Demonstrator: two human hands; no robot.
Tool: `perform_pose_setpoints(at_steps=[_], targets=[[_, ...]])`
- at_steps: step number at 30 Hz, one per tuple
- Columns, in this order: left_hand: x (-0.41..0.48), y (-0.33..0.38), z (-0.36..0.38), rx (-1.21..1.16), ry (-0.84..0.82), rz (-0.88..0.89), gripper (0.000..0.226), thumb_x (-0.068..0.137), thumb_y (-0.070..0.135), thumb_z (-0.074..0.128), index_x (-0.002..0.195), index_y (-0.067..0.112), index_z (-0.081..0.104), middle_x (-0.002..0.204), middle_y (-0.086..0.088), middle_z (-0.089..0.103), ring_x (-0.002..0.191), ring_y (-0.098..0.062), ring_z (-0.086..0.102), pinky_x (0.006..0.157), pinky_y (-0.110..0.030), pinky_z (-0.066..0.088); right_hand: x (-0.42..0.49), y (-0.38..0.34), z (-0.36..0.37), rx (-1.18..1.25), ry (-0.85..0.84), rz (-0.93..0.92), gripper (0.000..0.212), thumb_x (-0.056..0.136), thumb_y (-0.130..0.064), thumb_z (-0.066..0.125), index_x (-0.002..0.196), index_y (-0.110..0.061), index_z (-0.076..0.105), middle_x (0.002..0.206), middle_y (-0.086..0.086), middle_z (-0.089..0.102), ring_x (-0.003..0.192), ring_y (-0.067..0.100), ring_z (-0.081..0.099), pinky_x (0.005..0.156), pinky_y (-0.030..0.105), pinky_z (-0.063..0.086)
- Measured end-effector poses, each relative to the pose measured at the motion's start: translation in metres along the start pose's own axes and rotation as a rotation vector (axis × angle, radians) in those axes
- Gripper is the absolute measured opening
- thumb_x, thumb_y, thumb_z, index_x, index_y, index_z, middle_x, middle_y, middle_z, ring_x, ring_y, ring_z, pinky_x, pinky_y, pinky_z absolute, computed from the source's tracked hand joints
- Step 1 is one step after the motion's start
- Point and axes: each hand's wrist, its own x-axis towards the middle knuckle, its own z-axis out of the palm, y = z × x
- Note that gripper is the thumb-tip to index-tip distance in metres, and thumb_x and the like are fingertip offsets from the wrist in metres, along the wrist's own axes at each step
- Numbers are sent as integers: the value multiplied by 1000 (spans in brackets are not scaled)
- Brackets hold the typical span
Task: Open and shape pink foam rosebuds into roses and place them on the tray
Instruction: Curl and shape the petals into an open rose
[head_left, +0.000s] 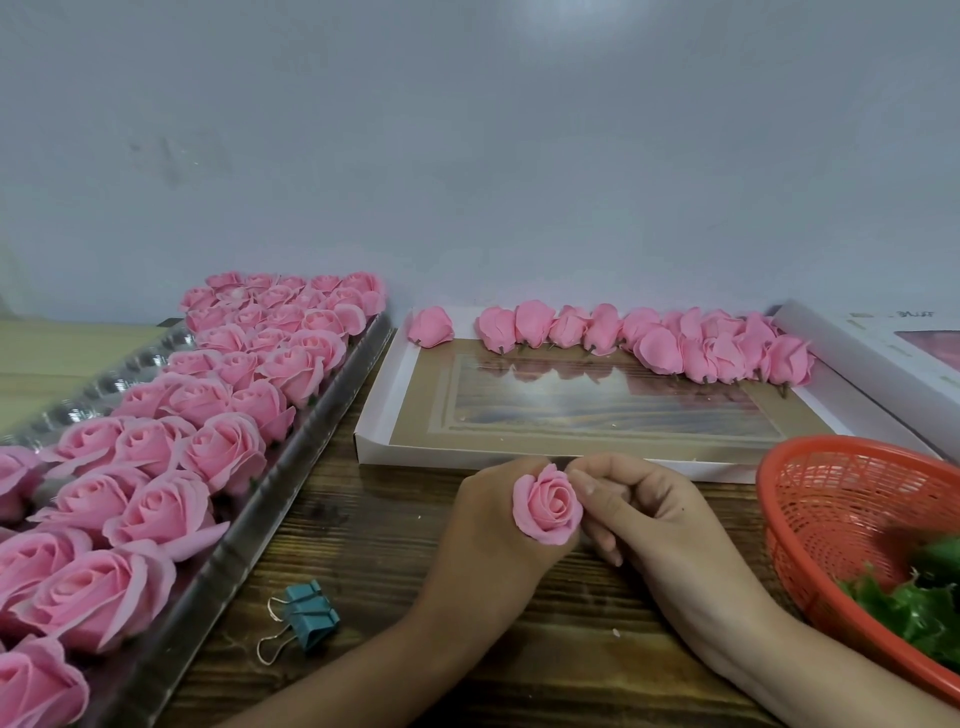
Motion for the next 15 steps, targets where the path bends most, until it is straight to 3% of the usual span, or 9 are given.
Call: perform_pose_setpoints(at_steps=[3, 6, 10, 13, 15], targets=[[-1, -1, 0, -1, 11, 11, 47, 75, 8, 74, 57, 38, 43, 52, 23, 53, 57, 4, 53, 56, -4, 36, -1, -1, 2, -1, -4, -17, 24, 75, -36, 70, 81, -13, 72, 50, -2, 48, 46, 6, 39, 50, 13, 36], [-1, -3, 3, 17, 13, 13, 48, 73, 7, 73, 56, 39, 41, 49, 19, 47, 57, 4, 51, 55, -5, 35, -2, -3, 4, -38, 3, -89, 16, 74, -29, 70, 79, -14, 66, 60, 2, 53, 52, 9, 41, 50, 14, 36], [0, -4, 3, -5, -12, 20, 48, 71, 8, 74, 57, 41, 41, 50, 21, 46, 58, 6, 52, 56, -4, 37, -4, -2, 5, -197, 45, -193, 10, 78, -30, 67, 82, -22, 63, 70, 6, 50, 65, 23, 41, 61, 33, 37], [0, -6, 2, -36, -18, -2, 46, 73, 8, 74, 56, 38, 43, 54, 24, 53, 56, 3, 51, 54, -6, 36, -6, -2, 3, -231, 79, -239, 8, 91, -29, 65, 85, -26, 62, 69, -3, 50, 64, 14, 43, 60, 22, 38], [0, -7, 3, -33, -20, -19, 46, 73, 7, 75, 56, 37, 44, 53, 24, 53, 55, 1, 51, 54, -6, 37, -7, -2, 2, -242, 86, -246, 5, 91, -28, 59, 87, -27, 62, 70, 1, 49, 64, 12, 42, 59, 18, 37]])
